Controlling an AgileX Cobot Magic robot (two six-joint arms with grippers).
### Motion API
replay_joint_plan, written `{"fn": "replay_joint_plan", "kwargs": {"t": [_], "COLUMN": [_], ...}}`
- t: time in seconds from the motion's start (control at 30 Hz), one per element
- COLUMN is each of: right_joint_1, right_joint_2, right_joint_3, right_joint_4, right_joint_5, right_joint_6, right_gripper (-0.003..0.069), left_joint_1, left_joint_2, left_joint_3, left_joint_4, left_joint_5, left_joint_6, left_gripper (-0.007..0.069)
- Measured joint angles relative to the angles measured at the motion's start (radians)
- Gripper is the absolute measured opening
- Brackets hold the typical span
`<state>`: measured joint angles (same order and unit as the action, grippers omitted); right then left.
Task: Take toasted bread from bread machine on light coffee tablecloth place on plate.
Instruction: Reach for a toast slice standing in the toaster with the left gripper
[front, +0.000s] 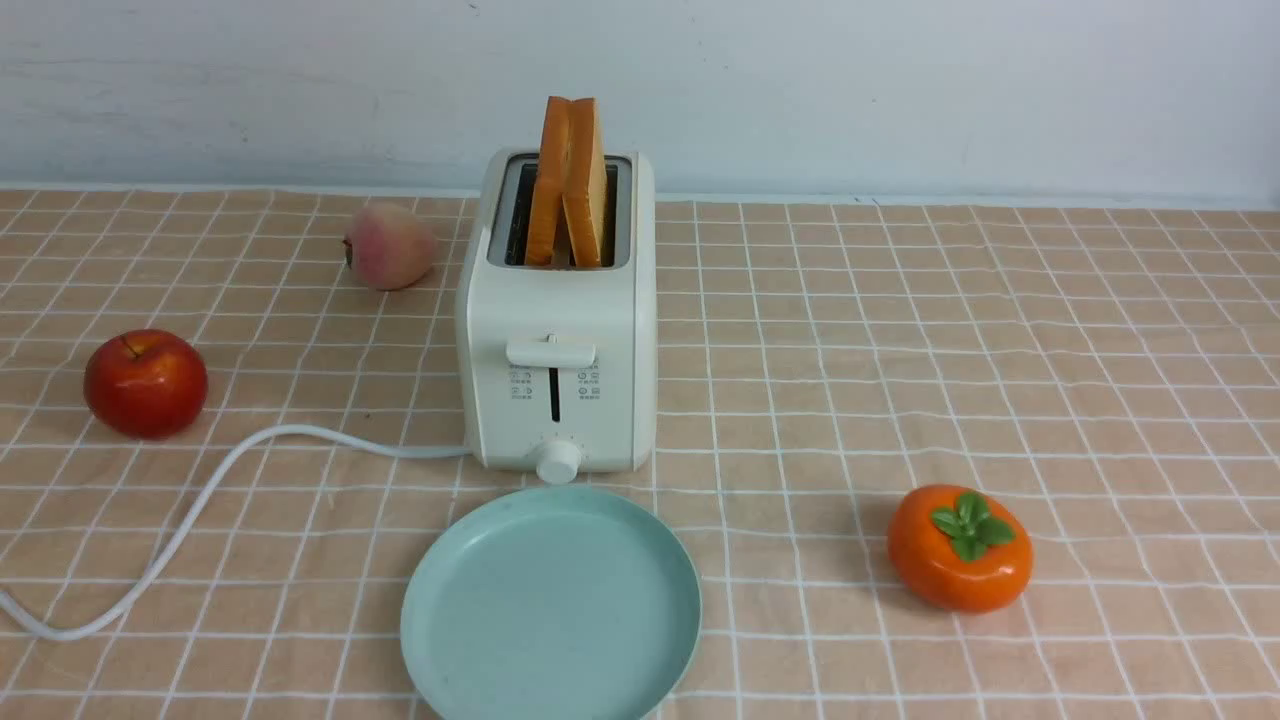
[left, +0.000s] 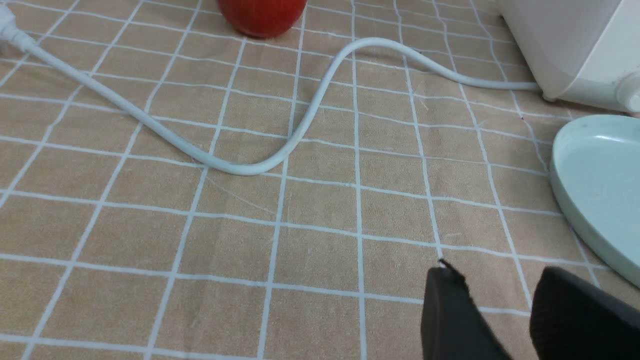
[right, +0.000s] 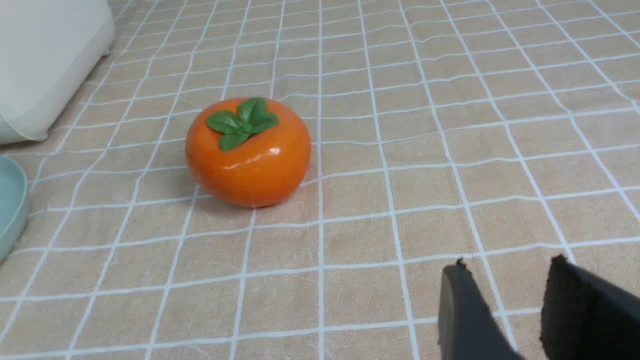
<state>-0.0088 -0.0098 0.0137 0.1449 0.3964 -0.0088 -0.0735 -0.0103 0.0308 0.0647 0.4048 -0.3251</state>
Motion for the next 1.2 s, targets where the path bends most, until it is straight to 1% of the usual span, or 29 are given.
{"fn": "replay_joint_plan", "kwargs": {"t": [0.53,0.7,0.83,0.93,1.0,1.03,1.1,1.13,1.17,1.2], "right_joint_1": [0.0,0.0,0.0,0.0,0.0,0.0,0.0,0.0,0.0,0.0], "right_joint_2": [0.0,0.0,0.0,0.0,0.0,0.0,0.0,0.0,0.0,0.0], "right_joint_3": [0.0,0.0,0.0,0.0,0.0,0.0,0.004,0.004,0.009,0.011], "right_joint_4": [0.0,0.0,0.0,0.0,0.001,0.004,0.083,0.094,0.183,0.254], "right_joint_5": [0.0,0.0,0.0,0.0,0.0,-0.001,-0.03,-0.03,-0.054,-0.071], "right_joint_6": [0.0,0.0,0.0,0.0,0.0,0.0,0.023,0.023,0.053,0.07], "right_gripper": [0.024,0.024,0.024,0.024,0.024,0.024,0.024,0.024,0.024,0.024], "left_joint_1": [0.0,0.0,0.0,0.0,0.0,0.0,0.0,0.0,0.0,0.0], "left_joint_2": [0.0,0.0,0.0,0.0,0.0,0.0,0.0,0.0,0.0,0.0], "left_joint_3": [0.0,0.0,0.0,0.0,0.0,0.0,0.0,0.0,0.0,0.0], "left_joint_4": [0.0,0.038,0.043,0.01,-0.039,-0.045,-0.142,-0.142,-0.197,-0.226], "left_joint_5": [0.0,-0.003,-0.023,-0.074,-0.124,-0.124,-0.189,-0.194,-0.221,-0.238], "left_joint_6": [0.0,0.0,0.0,0.0,0.0,0.0,0.0,0.0,0.0,0.0], "left_gripper": [0.0238,0.0238,0.0238,0.0238,0.0238,0.0238,0.0238,0.0238,0.0238,0.0238]}}
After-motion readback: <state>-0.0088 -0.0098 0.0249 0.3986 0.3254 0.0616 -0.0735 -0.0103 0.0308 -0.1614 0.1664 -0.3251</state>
